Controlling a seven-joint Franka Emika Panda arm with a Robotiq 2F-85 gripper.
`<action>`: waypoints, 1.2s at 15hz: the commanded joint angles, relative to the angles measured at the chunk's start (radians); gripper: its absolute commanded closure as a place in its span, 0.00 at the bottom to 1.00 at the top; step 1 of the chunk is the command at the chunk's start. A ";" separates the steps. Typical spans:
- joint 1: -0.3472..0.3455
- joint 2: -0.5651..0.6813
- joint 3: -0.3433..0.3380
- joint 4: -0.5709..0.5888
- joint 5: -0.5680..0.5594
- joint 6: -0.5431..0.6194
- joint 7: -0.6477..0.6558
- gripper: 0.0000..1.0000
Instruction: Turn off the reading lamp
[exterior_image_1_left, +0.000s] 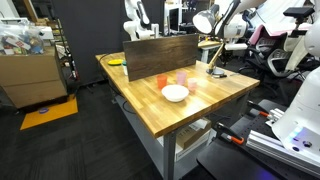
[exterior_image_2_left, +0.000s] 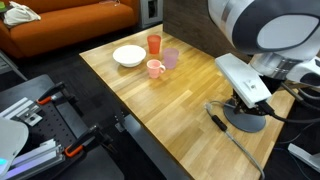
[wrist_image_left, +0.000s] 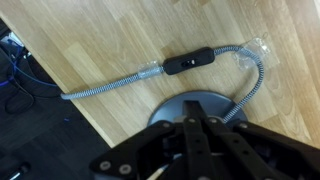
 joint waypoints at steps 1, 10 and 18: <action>-0.032 0.029 0.030 0.041 0.027 -0.038 -0.005 1.00; -0.025 0.057 0.036 0.040 0.015 -0.055 -0.001 1.00; -0.035 0.038 0.034 0.009 0.024 -0.077 -0.001 1.00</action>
